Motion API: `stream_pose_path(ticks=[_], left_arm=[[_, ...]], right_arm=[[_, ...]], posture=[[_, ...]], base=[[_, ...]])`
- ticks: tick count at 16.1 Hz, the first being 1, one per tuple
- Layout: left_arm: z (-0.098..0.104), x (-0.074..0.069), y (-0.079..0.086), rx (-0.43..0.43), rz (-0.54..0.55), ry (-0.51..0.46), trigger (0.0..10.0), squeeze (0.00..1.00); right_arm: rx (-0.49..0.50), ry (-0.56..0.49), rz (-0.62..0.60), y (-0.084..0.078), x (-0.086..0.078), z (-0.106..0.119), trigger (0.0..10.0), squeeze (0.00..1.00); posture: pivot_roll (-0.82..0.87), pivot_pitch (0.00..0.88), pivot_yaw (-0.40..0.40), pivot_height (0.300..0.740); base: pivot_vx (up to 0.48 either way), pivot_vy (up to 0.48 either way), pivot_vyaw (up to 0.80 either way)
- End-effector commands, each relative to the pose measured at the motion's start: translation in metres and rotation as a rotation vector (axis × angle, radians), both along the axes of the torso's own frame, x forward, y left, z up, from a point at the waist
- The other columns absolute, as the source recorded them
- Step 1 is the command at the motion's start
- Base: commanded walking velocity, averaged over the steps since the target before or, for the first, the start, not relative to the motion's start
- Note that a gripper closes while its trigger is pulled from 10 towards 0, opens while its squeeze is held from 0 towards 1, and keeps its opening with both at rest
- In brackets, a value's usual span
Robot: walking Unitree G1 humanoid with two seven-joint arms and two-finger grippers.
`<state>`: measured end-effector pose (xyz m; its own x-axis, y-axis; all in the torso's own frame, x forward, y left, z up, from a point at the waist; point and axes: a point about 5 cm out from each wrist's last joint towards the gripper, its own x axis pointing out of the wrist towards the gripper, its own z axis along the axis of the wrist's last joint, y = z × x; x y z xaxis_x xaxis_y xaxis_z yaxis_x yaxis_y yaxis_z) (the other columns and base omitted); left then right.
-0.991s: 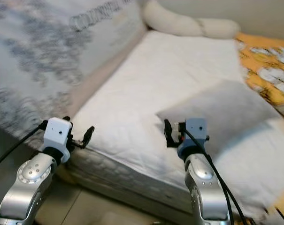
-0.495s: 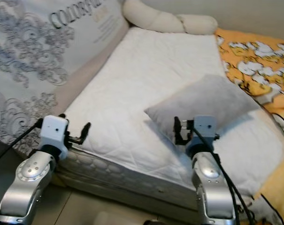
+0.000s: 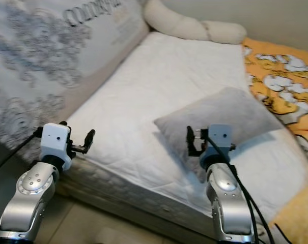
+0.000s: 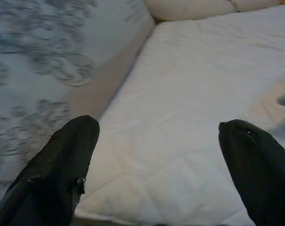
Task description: Clean up the room
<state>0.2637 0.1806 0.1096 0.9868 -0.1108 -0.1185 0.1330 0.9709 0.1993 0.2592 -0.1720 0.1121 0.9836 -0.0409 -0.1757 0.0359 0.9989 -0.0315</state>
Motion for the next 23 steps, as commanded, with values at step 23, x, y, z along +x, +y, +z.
stream_pose_path(ticks=[23], left_arm=[[-0.018,-0.006,-0.016,-0.104,0.002,0.02,10.0,0.0]], right_arm=[[-0.032,0.074,-0.177,-0.026,-0.058,0.014,10.0,0.0]], posture=[[-0.11,0.0,-0.094,0.74]], base=[[0.0,0.0,0.0]])
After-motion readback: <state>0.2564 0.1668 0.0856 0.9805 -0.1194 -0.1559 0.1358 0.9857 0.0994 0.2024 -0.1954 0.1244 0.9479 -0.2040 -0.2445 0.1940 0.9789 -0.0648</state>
